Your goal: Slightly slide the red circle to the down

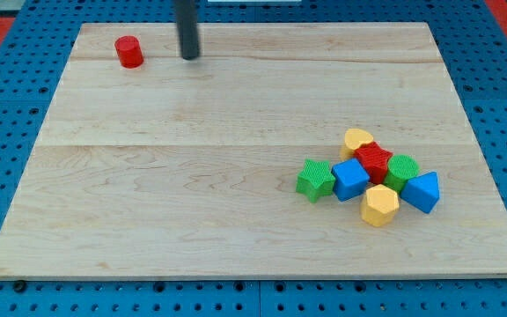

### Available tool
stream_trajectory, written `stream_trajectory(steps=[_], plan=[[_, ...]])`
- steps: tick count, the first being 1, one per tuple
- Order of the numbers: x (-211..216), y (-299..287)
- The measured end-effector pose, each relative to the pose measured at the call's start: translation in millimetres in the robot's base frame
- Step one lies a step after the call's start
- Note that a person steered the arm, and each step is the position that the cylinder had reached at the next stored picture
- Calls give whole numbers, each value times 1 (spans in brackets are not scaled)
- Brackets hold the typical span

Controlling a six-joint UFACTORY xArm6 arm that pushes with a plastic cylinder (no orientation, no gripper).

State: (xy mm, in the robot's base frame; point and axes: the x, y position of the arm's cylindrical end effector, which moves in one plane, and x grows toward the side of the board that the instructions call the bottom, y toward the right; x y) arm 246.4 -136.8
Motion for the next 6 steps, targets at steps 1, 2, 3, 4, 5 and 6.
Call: stream_trajectory(steps=[1, 2, 3, 4, 5, 6], plan=[[-32, -109], [-19, -158], [3, -89], [29, 2], [81, 5], [57, 7]])
